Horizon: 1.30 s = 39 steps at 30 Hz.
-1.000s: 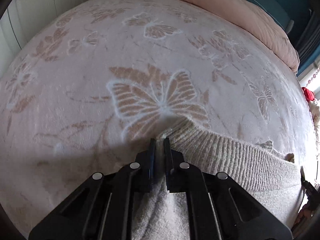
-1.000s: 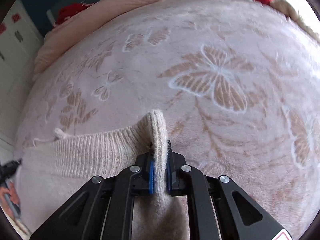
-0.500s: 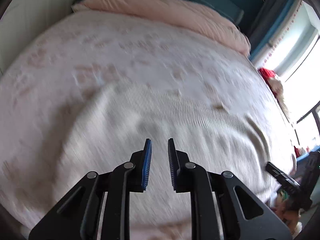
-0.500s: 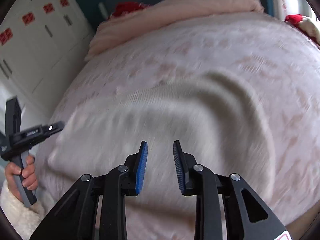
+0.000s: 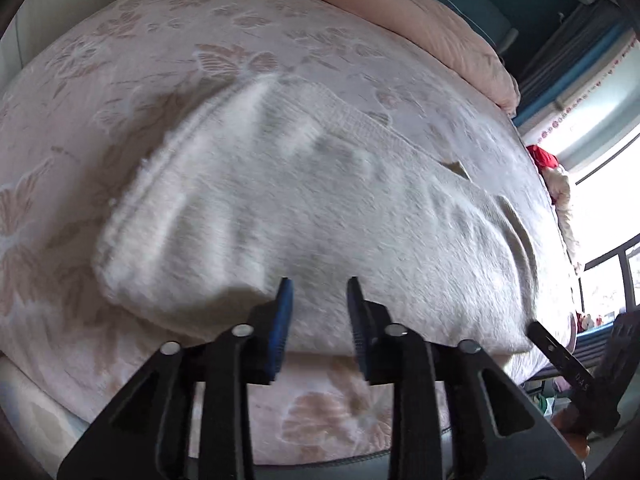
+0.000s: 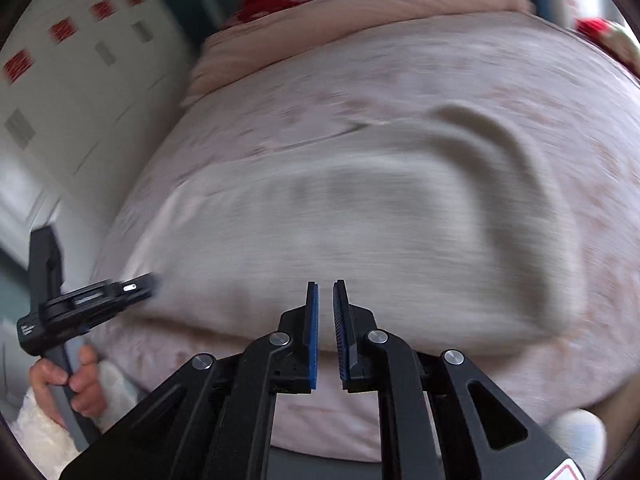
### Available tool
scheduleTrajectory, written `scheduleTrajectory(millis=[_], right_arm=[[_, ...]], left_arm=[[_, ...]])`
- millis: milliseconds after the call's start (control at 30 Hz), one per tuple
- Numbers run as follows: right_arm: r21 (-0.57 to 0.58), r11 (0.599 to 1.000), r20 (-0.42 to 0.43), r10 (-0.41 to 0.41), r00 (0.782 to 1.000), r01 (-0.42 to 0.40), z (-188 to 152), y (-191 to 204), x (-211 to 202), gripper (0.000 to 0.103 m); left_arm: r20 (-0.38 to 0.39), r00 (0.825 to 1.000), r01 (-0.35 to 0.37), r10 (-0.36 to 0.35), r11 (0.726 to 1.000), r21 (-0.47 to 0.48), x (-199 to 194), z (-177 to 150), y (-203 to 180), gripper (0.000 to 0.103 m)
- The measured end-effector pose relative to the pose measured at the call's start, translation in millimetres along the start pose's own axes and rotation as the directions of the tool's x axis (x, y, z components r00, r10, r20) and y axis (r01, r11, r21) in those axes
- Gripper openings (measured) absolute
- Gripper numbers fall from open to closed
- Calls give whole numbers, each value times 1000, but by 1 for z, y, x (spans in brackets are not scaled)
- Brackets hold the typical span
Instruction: Fold small clothes
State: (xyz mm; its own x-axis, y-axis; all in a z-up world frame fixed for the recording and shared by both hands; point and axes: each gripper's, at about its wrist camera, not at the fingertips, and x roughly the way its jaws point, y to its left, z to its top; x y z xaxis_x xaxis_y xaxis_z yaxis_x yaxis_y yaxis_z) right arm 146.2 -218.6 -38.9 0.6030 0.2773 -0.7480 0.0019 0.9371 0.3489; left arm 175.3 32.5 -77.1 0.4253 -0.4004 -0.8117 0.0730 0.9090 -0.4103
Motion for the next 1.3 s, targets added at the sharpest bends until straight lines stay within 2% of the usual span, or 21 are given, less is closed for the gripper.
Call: scheduleTrajectory(millis=[67,133,233,333,400,433,500,533,600,633,700,733,800,867,900,933,967,1033,1133,1200,1300], right_arm=[[-76,997,-53,8,999,-12,-4,27,33,10],[-119,992,-163,-50,985,31,-19,29,71,6],[-106,994,-152,-49,987,33,-24,32,62,6],[-98,995,-53,1,999,-6,10,50,36,6],[-103,994,-26,30,999,-32,28,61,38,7],[-109,993,-35,39,999,-43,34,68,48,7],[-145,989,-119,1,993,-18,26,76,86,7],[-170,985,-175,-37,984,7,13,76,106,7],[-229,972,-107,-70,992,44,-9,82,105,7],[-236,970,-109,-80,991,53,-9,85,100,8],[-169,986,-111,-21,994,2,2,88,88,10],[-143,989,-100,20,995,-34,10,90,83,9],[-153,988,-54,20,998,-28,20,99,70,9],[-183,983,-94,-12,995,-5,24,101,87,9],[-191,982,-179,-38,983,3,14,93,109,10],[-195,981,-206,-43,978,2,0,91,115,9],[-203,979,-166,-34,986,-1,-4,91,113,9],[-174,985,-166,-18,986,-11,4,94,101,10],[-94,991,-146,78,986,-92,24,98,90,10],[-150,986,-146,55,988,-77,26,115,97,10],[-243,969,-254,-11,967,-53,4,136,142,10]], left_arm=[[-26,998,-57,58,998,34,14,-11,-3,31],[-32,997,-70,72,997,38,25,-21,7,32],[-31,999,-41,42,999,25,17,-21,11,31],[-39,999,-29,30,999,32,15,-22,13,30],[-25,1000,-5,4,1000,-9,10,-23,16,30],[-21,1000,10,-11,999,-30,7,-22,17,30],[-2,999,49,-49,996,-71,-7,-24,23,31],[10,999,52,-52,995,-81,-15,-25,26,33],[32,999,35,-32,995,-96,-28,-26,36,46],[56,998,26,-19,992,-121,-39,-26,47,49],[96,995,15,4,980,-198,-52,-26,74,59],[107,994,21,5,971,-237,-54,-26,84,60],[114,993,44,-4,937,-345,-51,-23,108,60],[110,994,69,-26,911,-407,-42,-19,116,60],[109,993,80,-37,901,-425,-39,-18,117,60],[111,993,88,-43,896,-436,-37,-17,117,60],[108,993,89,-46,893,-442,-36,-17,116,60],[101,993,100,-62,893,-439,-32,-17,111,62],[94,994,90,-55,903,-420,-27,-16,107,63],[87,995,86,-54,903,-422,-25,-17,107,63],[71,996,79,-54,907,-413,-26,-19,103,63]])
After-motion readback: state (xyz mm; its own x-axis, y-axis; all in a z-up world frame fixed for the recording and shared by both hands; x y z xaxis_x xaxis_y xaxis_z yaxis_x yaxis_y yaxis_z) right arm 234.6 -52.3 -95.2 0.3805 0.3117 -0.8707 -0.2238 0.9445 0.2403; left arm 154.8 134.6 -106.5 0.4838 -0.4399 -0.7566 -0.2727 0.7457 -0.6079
